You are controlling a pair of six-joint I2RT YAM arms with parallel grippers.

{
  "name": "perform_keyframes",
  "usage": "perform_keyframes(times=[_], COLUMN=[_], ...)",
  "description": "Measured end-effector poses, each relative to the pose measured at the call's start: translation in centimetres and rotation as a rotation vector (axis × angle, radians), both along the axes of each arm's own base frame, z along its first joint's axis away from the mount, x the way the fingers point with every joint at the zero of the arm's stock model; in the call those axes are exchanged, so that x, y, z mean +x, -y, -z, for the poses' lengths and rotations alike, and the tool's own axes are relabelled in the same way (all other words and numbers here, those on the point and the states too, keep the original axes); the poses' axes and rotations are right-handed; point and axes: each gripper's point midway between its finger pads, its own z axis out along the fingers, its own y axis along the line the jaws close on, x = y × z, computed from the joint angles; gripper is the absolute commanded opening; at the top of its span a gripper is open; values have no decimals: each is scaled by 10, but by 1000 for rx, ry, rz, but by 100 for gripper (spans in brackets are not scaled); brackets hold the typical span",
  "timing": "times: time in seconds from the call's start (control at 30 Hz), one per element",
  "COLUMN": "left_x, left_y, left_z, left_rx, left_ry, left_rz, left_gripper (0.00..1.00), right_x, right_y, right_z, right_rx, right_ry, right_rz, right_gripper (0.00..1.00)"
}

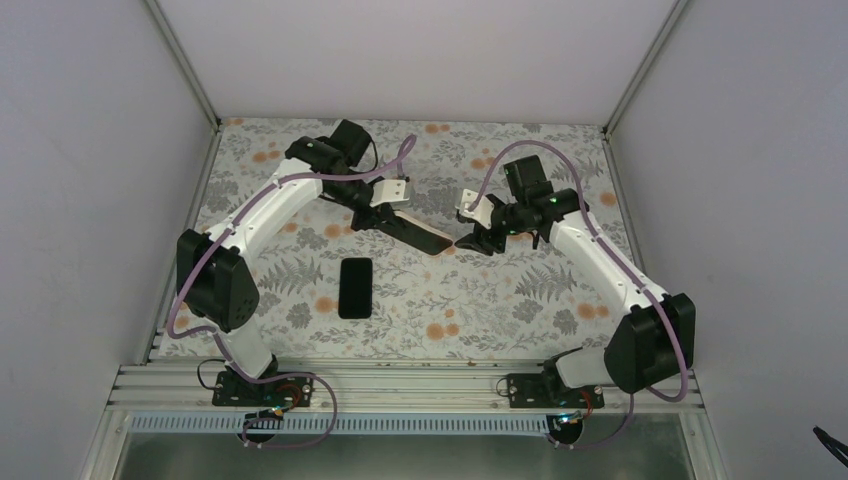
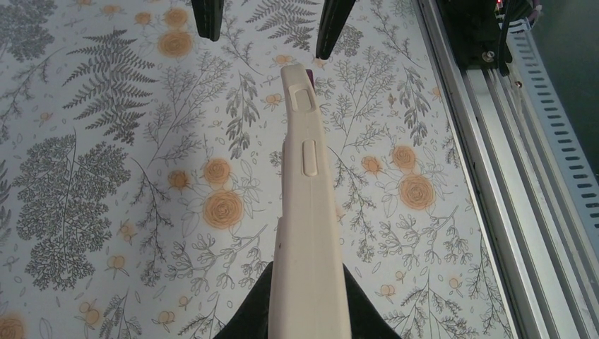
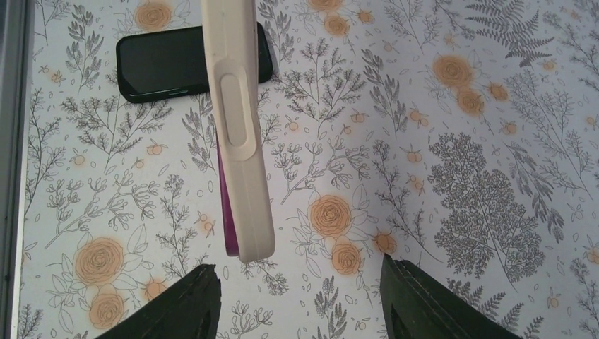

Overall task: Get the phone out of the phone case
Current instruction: Remove the phone case from the phone.

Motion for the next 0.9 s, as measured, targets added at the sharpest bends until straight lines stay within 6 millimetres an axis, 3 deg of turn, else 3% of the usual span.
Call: perform_keyframes(times=[0.9], left_x=[5], left_y=[2], left_z=[3], left_rx=[20], left_ry=[21], left_rz=[-7], left_gripper=[2], right_x=[19], right_y=[-6], right_z=[4], right_rx=[34], right_ry=[20], right_rz=[20], right_gripper=[56])
